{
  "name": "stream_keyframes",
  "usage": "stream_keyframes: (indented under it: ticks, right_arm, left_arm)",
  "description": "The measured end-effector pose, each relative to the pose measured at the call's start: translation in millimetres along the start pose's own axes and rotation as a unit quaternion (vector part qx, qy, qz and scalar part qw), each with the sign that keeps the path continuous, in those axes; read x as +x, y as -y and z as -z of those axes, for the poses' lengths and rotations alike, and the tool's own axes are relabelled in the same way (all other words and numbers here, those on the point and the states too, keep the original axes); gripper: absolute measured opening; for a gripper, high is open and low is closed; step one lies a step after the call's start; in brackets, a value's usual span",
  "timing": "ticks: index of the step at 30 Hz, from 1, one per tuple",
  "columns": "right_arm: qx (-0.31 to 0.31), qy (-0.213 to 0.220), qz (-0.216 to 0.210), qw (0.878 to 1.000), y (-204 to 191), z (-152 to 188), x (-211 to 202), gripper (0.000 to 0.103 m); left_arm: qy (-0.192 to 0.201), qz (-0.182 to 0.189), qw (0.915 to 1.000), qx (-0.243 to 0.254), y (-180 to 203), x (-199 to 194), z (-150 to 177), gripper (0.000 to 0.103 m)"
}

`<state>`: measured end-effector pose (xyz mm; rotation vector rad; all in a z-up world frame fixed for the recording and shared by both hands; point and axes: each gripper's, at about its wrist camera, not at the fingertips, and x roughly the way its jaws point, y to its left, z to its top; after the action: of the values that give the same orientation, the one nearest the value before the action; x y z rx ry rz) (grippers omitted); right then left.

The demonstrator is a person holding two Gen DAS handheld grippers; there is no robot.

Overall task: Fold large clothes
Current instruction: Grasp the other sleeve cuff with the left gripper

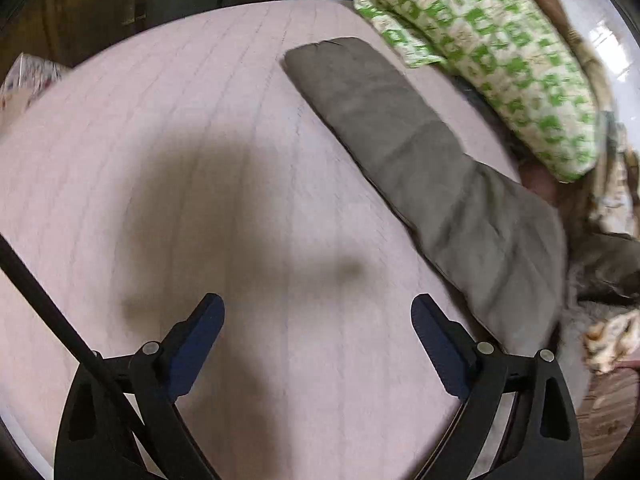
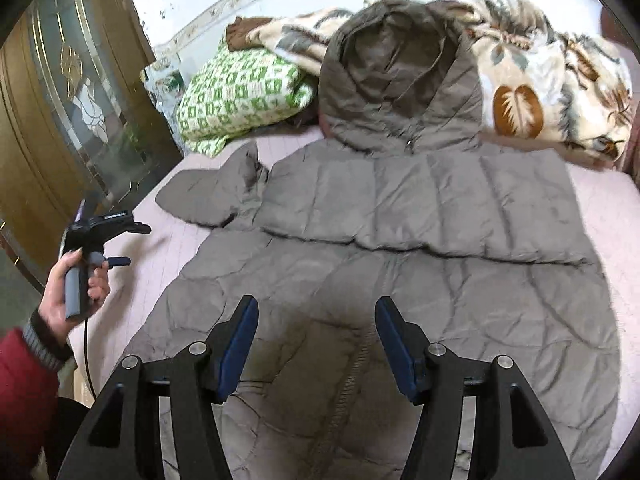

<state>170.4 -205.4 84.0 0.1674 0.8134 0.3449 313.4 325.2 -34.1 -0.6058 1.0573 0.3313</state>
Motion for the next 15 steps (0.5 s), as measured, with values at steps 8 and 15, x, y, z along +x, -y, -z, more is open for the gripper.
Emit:
stream_keyframes:
  ticks: [8,15]
  right_arm:
    - [0.004,0.010,0.000,1.000,10,4,-11,0.065]
    - [0.019,0.011,-0.008,1.000,12,1,-2,0.065]
  left_arm:
    - [-0.031,0.066,0.9922,-0.101,-33,31,-92,0.072]
    - [0.013,0.131,0.9750,-0.179,-40,49,-130,0.065]
